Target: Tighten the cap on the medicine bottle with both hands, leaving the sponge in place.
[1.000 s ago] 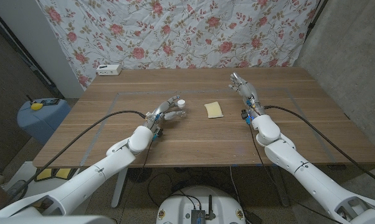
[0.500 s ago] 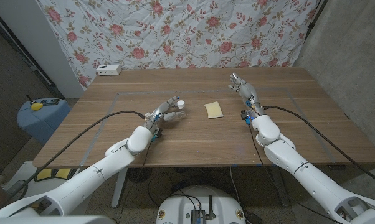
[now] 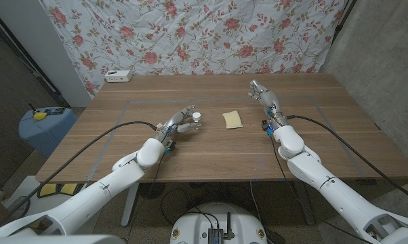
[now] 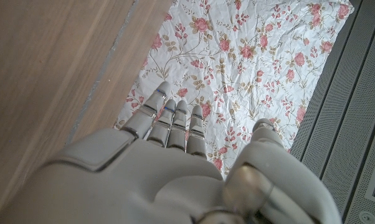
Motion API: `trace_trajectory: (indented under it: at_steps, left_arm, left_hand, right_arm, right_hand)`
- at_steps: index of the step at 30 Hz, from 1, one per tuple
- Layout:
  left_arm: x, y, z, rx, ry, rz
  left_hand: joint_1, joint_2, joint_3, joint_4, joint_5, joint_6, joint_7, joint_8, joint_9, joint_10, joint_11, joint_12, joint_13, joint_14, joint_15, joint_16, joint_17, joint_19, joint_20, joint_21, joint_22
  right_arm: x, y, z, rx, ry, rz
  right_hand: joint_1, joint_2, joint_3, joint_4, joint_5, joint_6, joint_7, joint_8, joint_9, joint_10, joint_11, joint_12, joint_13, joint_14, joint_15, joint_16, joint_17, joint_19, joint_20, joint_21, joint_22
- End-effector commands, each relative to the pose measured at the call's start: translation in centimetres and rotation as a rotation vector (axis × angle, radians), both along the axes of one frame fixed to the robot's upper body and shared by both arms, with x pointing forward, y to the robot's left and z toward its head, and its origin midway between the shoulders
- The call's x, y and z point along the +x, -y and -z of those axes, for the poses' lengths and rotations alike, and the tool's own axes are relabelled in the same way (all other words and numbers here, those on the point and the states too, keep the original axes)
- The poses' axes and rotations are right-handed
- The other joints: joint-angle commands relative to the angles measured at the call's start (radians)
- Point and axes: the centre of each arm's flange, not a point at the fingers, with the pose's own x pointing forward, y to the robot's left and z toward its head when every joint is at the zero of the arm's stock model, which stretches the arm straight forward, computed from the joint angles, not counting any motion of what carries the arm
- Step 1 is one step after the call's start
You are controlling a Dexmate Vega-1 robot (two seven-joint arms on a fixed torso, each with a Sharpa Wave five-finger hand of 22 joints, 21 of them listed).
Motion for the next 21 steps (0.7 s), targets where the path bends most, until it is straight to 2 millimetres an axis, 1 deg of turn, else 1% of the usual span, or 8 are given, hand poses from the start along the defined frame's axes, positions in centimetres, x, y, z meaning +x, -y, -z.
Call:
trace_trajectory:
  at_steps: [1,6,9,11,13,15,18,21]
  left_arm:
    - [-0.1,-0.2,0.1,0.008,-0.014,0.002]
    - [-0.2,-0.3,0.0,0.004,-0.021,0.0]
    - [-0.3,-0.6,-0.1,0.0,-0.024,-0.001]
    - [-0.4,-0.7,-0.3,-0.004,-0.024,0.002]
    - [-0.5,-1.0,-0.5,-0.009,-0.021,-0.002]
    - [-0.6,-1.3,-0.6,-0.015,-0.027,0.003]
    - [-0.8,-1.6,-0.9,-0.013,-0.031,0.009]
    - [-1.1,-2.0,-1.1,-0.014,-0.039,0.017]
  left_hand:
    - [-0.006,-0.023,-0.012,0.003,0.012,-0.019,-0.007,-0.002,0.002,-0.031,-0.004,-0.001,0.002,-0.033,-0.111,-0.002,0.003,-0.012,0.012,0.0,0.0]
    - [-0.015,-0.03,-0.019,0.006,0.016,-0.032,-0.01,-0.002,0.002,-0.053,-0.004,-0.001,0.002,-0.058,-0.104,-0.003,0.004,-0.024,0.019,-0.002,0.0]
    - [-0.028,-0.034,-0.026,0.012,0.02,-0.039,-0.012,0.001,0.002,-0.086,0.001,0.0,0.003,-0.092,-0.081,-0.002,0.004,-0.037,0.025,-0.003,0.001]
    - [-0.035,-0.035,-0.03,0.015,0.024,-0.04,-0.012,0.003,0.002,-0.113,0.018,-0.002,0.003,-0.114,-0.071,-0.002,0.005,-0.049,0.03,-0.003,0.001]
    - [-0.042,-0.033,-0.033,0.018,0.026,-0.04,-0.012,0.004,0.002,-0.14,0.02,-0.002,0.003,-0.139,-0.056,-0.002,0.005,-0.056,0.032,-0.002,0.001]
    - [-0.043,-0.033,-0.034,0.019,0.027,-0.039,-0.014,0.004,0.002,-0.143,0.022,-0.001,0.003,-0.142,-0.055,-0.002,0.005,-0.058,0.032,-0.002,0.001]
    - [-0.057,-0.033,-0.04,0.025,0.029,-0.026,-0.015,0.009,0.002,-0.171,0.035,-0.001,0.003,-0.159,-0.043,0.0,0.005,-0.061,0.044,0.0,0.002]
    - [-0.067,-0.034,-0.044,0.029,0.029,-0.022,-0.012,0.01,0.002,-0.174,0.037,0.001,0.004,-0.161,-0.036,0.002,0.005,-0.06,0.049,0.001,0.002]
  right_arm:
    - [0.2,0.0,0.1,0.004,-0.002,0.001]
    - [0.2,0.0,0.0,0.003,-0.002,0.003]
    - [0.3,0.0,0.0,0.002,-0.002,0.001]
    - [0.3,0.1,0.0,0.002,-0.004,-0.001]
    - [0.4,0.1,-0.1,0.0,-0.007,-0.002]
    - [0.4,0.1,-0.1,-0.003,-0.01,-0.004]
    - [0.5,0.3,-0.2,-0.004,-0.014,-0.005]
    - [0.5,0.3,-0.3,-0.006,-0.015,-0.002]
  right_hand:
    - [-0.005,-0.002,0.009,-0.003,0.003,0.007,0.006,0.003,0.0,0.004,-0.003,0.004,0.001,0.003,-0.003,0.003,-0.001,-0.005,0.002,0.006,0.0]
    - [-0.005,-0.002,0.009,-0.004,0.003,0.007,0.003,0.003,0.0,0.003,-0.001,0.004,0.001,0.001,-0.003,0.002,-0.001,-0.007,0.004,0.005,0.0]
    - [-0.006,-0.002,0.01,-0.004,0.003,0.006,0.001,0.002,0.0,0.003,0.002,0.004,0.001,-0.003,-0.002,0.001,-0.001,-0.014,0.008,0.003,0.0]
    - [-0.007,-0.003,0.01,-0.005,0.003,0.005,0.0,0.002,0.0,0.0,0.001,0.003,0.001,-0.009,-0.002,-0.001,-0.001,-0.019,0.01,0.001,0.0]
    - [-0.008,-0.004,0.01,-0.005,0.003,0.002,-0.004,0.0,0.0,-0.001,0.0,0.003,0.002,-0.015,-0.001,-0.003,-0.001,-0.027,0.011,-0.001,0.0]
    - [-0.009,-0.004,0.01,-0.005,0.003,0.001,-0.005,0.0,0.0,-0.002,0.0,0.002,0.002,-0.016,-0.001,-0.003,-0.001,-0.03,0.011,-0.002,0.0]
    - [-0.011,-0.005,0.01,-0.005,0.003,-0.002,-0.005,-0.001,0.0,-0.007,-0.003,0.001,0.002,-0.024,0.0,-0.006,-0.001,-0.037,0.012,-0.003,0.0]
    - [-0.013,-0.005,0.01,-0.005,0.003,-0.005,-0.006,-0.002,0.0,-0.012,-0.006,0.0,0.002,-0.029,-0.001,-0.006,-0.001,-0.042,0.012,-0.003,0.0]
